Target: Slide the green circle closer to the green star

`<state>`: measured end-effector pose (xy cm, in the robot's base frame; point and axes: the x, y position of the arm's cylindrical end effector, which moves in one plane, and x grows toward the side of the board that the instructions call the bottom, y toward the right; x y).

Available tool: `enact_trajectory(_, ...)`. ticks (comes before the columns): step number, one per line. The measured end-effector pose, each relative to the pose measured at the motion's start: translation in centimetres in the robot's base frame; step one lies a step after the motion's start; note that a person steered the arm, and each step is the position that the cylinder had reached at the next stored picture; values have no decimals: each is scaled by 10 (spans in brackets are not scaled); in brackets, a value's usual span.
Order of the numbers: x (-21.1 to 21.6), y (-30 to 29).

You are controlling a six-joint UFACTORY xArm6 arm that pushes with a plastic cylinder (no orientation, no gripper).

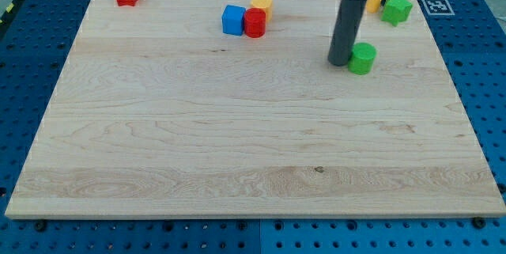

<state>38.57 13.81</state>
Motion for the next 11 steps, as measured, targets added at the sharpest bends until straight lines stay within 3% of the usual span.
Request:
enact_trajectory(2, 39, 27)
enact_trajectory(3, 39, 48)
enact_trajectory(8, 22, 20)
enact_trajectory(11, -15, 67)
